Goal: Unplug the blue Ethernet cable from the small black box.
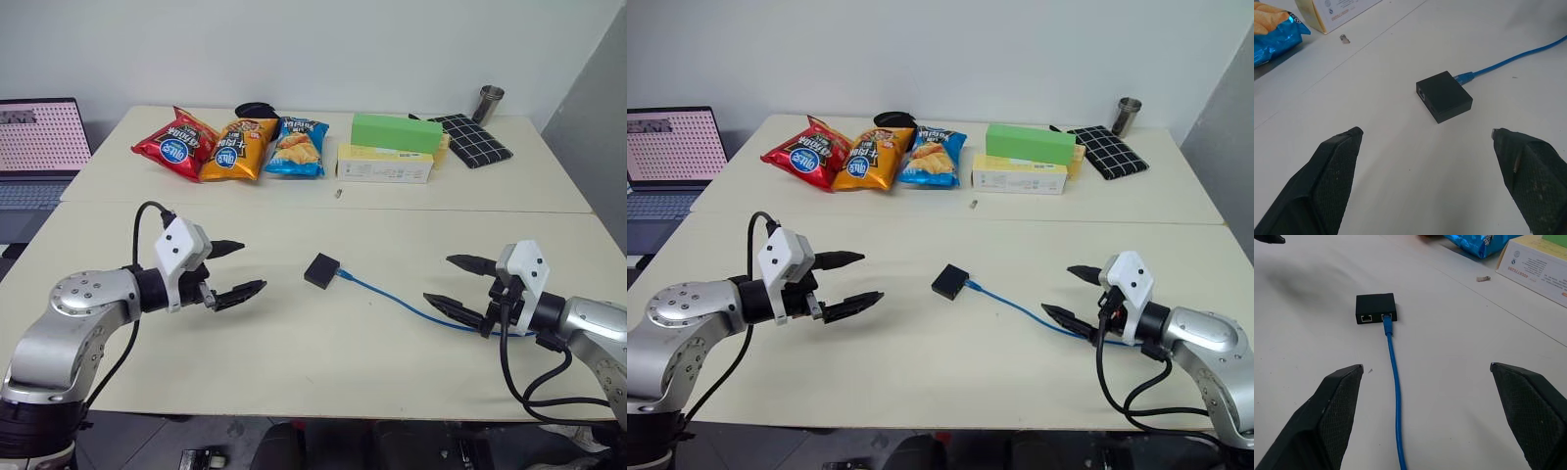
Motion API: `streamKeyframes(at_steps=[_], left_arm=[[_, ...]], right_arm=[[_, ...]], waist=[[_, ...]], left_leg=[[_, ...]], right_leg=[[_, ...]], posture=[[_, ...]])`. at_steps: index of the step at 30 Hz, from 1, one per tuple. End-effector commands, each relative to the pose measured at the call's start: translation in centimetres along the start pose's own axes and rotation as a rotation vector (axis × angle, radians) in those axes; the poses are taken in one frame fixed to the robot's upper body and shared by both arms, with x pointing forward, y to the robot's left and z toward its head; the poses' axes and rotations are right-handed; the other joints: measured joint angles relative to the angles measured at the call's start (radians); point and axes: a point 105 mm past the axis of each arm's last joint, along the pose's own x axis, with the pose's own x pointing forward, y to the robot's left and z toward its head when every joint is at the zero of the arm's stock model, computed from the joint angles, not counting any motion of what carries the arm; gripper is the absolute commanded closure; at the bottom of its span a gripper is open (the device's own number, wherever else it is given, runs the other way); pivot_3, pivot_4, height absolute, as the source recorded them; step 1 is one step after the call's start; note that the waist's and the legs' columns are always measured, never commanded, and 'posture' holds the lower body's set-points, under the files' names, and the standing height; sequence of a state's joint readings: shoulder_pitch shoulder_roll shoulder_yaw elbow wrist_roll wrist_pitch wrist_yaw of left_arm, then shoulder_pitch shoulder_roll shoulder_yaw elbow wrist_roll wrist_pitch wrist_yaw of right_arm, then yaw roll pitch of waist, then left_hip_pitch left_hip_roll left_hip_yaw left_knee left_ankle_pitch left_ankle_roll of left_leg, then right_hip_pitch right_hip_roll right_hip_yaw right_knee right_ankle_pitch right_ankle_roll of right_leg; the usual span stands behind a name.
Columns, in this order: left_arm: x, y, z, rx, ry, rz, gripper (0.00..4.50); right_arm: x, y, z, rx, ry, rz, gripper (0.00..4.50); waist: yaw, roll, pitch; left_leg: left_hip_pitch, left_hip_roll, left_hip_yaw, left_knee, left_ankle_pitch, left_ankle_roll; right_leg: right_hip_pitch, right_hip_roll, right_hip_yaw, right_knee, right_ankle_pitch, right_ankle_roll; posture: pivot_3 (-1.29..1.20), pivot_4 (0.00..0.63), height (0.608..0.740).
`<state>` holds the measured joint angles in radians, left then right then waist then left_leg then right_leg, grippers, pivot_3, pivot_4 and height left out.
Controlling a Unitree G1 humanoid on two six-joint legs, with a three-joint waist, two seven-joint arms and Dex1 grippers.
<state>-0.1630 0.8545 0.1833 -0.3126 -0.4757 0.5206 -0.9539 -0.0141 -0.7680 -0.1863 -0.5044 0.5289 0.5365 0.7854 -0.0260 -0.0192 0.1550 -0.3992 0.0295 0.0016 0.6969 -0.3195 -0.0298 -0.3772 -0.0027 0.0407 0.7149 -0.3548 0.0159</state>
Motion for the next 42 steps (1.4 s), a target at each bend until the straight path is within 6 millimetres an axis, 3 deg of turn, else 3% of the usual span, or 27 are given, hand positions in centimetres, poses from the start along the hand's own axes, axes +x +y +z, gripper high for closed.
streamKeyframes(at_steps=[1,15,21,30,37,41,42], left_arm=[[-0.1,-0.4,1.0,0.031,-0.039,-0.021,0.00],[0.0,-1.0,0.8,0.033,-0.019,-0.052,0.00],[0.1,-2.4,0.6,0.012,-0.023,-0.157,0.00],[0.5,-3.7,0.2,0.011,0.000,-0.250,0.00],[0.5,-3.7,0.1,0.023,0.006,-0.244,0.00],[0.4,-3.7,0.0,0.016,0.002,-0.232,0.00],[0.4,-3.7,-0.1,0.010,0.000,-0.230,0.00]], right_arm=[[-0.3,0.0,1.2,-0.053,-0.026,-0.006,0.10],[0.5,0.4,0.9,-0.040,-0.018,-0.005,0.10],[3.5,1.4,0.3,-0.038,-0.007,0.010,0.10],[12.0,3.0,-1.8,-0.077,0.053,0.055,0.10],[15.5,2.8,-2.6,-0.054,0.077,0.054,0.10],[15.8,3.2,-2.5,-0.058,0.074,0.089,0.77],[15.9,3.4,-2.4,-0.065,0.074,0.108,1.22]], waist=[[0.000,0.000,0.000],[0.000,0.000,0.000],[-0.001,0.000,0.000],[-0.003,0.000,0.000],[-0.005,0.000,0.000],[-0.005,0.000,0.000],[-0.005,0.000,0.000]], left_leg=[[0.000,0.000,0.000,0.000,0.000,0.000],[0.000,0.000,-0.001,0.000,0.000,0.000],[0.000,0.000,-0.001,0.000,0.000,0.000],[0.000,0.000,-0.001,0.000,0.002,-0.003],[0.000,0.000,-0.001,0.000,0.002,-0.003],[0.000,0.000,-0.001,0.000,0.002,-0.003],[0.000,0.000,-0.001,0.000,0.002,-0.003]], right_leg=[[0.000,0.000,0.000,0.000,0.000,0.000],[0.001,0.000,-0.001,0.000,0.000,0.000],[0.001,0.000,-0.001,0.000,0.000,0.000],[-0.001,0.001,-0.001,0.000,0.000,0.000],[-0.001,0.000,-0.001,0.001,0.000,0.000],[-0.001,0.000,-0.001,0.001,0.000,0.000],[-0.001,0.000,-0.001,0.001,0.000,0.000]], posture=[[0.00,0.150,0.740],[0.00,0.150,0.740],[0.00,0.150,0.740],[0.00,0.150,0.740],[0.00,0.150,0.740],[0.00,0.150,0.740],[0.00,0.150,0.740]])
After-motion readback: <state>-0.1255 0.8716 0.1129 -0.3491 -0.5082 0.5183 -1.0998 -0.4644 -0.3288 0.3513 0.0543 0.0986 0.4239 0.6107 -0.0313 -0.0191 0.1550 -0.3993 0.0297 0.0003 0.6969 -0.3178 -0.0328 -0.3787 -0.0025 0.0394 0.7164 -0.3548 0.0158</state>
